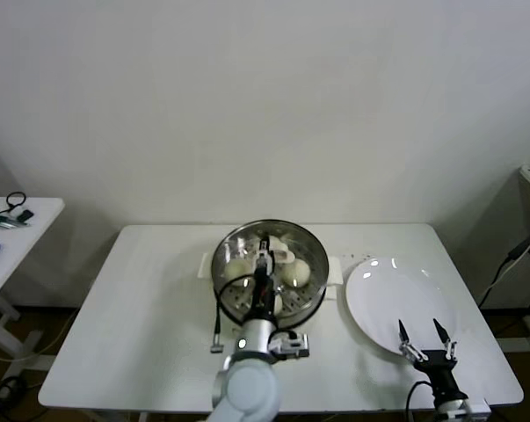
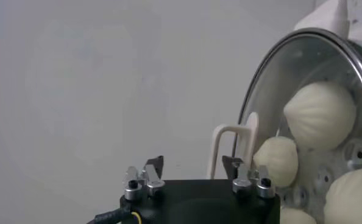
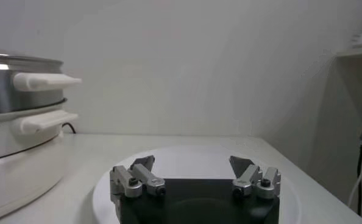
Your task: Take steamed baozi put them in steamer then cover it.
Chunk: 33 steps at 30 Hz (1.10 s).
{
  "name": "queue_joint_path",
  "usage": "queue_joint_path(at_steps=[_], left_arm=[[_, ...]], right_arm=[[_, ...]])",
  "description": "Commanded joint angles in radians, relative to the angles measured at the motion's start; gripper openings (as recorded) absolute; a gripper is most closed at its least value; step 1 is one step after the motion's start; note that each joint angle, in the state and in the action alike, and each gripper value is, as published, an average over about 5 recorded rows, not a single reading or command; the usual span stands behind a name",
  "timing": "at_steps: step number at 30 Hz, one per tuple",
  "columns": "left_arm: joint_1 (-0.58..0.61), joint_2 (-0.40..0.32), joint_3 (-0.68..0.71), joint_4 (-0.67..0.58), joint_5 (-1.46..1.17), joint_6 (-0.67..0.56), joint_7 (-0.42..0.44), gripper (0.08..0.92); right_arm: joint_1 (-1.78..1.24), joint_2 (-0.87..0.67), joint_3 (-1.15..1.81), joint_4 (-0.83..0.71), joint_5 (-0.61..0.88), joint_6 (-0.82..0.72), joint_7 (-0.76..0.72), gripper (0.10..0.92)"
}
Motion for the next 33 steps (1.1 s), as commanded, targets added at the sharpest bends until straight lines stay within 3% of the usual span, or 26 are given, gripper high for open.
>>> queue_joint_path(at_steps=[1,6,10,14,18,23,27,33], left_arm=[[0.093,0.061,-0.061,-0.164,-0.186,-0.076,-0.071,0.671],[0.162,0.074,-0.2,-0.238,-0.417,-0.183,-0.175,0.798],[0.217,0.09,-0.364,-0.302,-0.664,-0.228,-0.247,0.821],[0.289,0.105,-0.552,-0.291,-0.947,-0.356,-0.298,0.822],[0.368,0.13,-0.718,-0.213,-1.305,-0.519,-0.264,0.823],[0.494,0.21,-0.851,-0.104,-1.687,-0.641,-0.182,0.823],[0.537,0.232,-0.855,0.008,-1.742,-0.732,-0.169,0.823],[0.525,0.197,-0.787,0.143,-1.749,-0.812,-0.163,0.823]], right_arm=[[0.003,-0.013,-0.015,0.008,0.019,-0.003,0.01,0.823],[0.006,-0.012,-0.018,0.012,0.015,0.017,0.009,0.823],[0.011,-0.011,-0.022,0.01,0.016,0.026,0.007,0.823],[0.019,-0.01,-0.033,0.001,0.015,0.03,0.007,0.823],[0.03,-0.01,-0.042,-0.01,0.013,0.037,0.007,0.823],[0.043,-0.011,-0.053,-0.022,0.01,0.052,0.007,0.823],[0.046,-0.011,-0.066,-0.026,0.011,0.055,0.008,0.823],[0.052,-0.009,-0.077,-0.03,0.009,0.063,0.009,0.823]])
